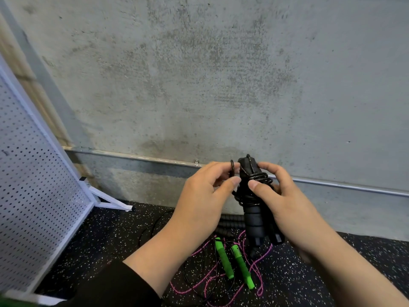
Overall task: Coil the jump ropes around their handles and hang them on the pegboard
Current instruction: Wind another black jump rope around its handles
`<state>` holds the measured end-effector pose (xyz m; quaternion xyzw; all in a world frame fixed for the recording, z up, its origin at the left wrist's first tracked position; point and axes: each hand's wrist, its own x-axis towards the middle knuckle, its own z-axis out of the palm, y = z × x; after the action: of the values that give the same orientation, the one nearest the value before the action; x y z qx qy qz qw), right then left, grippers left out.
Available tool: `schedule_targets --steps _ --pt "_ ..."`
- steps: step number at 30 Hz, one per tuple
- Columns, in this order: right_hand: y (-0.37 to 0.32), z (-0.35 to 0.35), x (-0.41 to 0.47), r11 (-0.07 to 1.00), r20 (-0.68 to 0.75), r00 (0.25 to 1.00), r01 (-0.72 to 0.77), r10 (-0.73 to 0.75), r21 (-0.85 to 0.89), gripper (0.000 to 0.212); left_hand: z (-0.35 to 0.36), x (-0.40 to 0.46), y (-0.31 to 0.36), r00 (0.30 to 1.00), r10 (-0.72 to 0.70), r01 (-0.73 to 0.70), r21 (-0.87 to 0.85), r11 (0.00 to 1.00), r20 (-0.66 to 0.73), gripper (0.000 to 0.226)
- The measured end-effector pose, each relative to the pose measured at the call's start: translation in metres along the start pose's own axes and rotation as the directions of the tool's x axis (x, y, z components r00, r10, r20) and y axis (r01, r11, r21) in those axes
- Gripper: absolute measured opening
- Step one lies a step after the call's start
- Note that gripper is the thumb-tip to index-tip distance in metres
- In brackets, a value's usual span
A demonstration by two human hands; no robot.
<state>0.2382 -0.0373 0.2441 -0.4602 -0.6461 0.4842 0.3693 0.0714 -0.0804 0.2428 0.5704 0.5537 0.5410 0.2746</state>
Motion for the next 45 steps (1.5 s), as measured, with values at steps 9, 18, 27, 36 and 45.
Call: schedule_targets --steps 9,18,27,36,45 --pt "-0.003 0.007 -0.004 0.997 0.098 0.995 0.041 -0.035 -0.063 0.035 0.002 0.002 0.001 0.992 -0.092 0.082 -0.109 0.991 -0.09 0.029" --pt "-0.006 0.012 -0.008 0.998 0.083 0.995 0.06 -0.057 -0.033 0.038 0.004 0.006 -0.005 0.984 -0.176 0.161 -0.251 0.955 -0.039 0.018" --pt "-0.009 0.019 -0.013 0.993 0.023 1.0 -0.002 -0.001 0.117 0.012 0.002 0.006 -0.006 0.978 -0.206 0.2 -0.341 0.919 0.017 0.019" --pt "-0.012 0.022 -0.011 0.971 -0.027 0.994 -0.101 0.109 0.217 0.015 0.005 0.003 -0.006 0.959 -0.266 0.282 -0.352 0.893 0.094 0.019" --pt "-0.004 0.024 -0.007 0.993 -0.108 0.994 -0.035 0.023 -0.112 0.022 0.014 0.001 0.002 0.955 -0.288 0.294 -0.413 0.862 0.078 0.021"
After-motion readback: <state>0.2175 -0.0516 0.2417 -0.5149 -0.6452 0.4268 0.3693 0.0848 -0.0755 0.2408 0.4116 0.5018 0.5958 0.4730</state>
